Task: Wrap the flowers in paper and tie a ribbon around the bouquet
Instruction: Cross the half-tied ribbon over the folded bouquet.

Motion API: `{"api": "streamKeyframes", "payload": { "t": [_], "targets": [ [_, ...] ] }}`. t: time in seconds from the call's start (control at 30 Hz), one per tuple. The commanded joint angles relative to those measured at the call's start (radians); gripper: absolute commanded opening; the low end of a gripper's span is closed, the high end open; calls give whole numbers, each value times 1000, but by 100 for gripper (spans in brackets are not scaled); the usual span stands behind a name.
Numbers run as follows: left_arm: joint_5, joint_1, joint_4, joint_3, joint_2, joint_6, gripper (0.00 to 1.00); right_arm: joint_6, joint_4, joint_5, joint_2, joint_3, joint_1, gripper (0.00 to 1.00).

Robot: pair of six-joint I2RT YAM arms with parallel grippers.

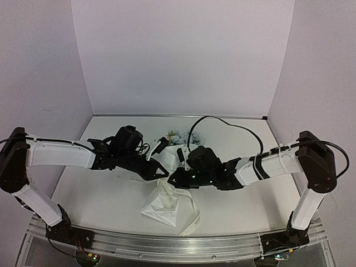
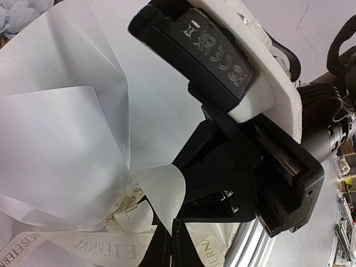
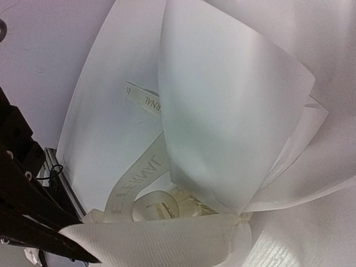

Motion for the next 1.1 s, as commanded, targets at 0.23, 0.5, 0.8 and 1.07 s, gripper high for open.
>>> {"api": "streamKeyframes", "payload": {
  "t": [0.23,0.5,0.8,1.07],
  "targets": [
    [44,-1,35,-20,-38,16,0,-57,102,114,-65,-40,9,0],
    [79,-1,43,-19,-25,19,0,-79,240,123,-17,-48,14,0],
    [64,-2,36,-10,-1,3,14,-108,450,164,45,-105,29,0],
    [15,-1,33,-6,-47,-13,39,-129,496,181,64,-131,33,0]
  ]
}}
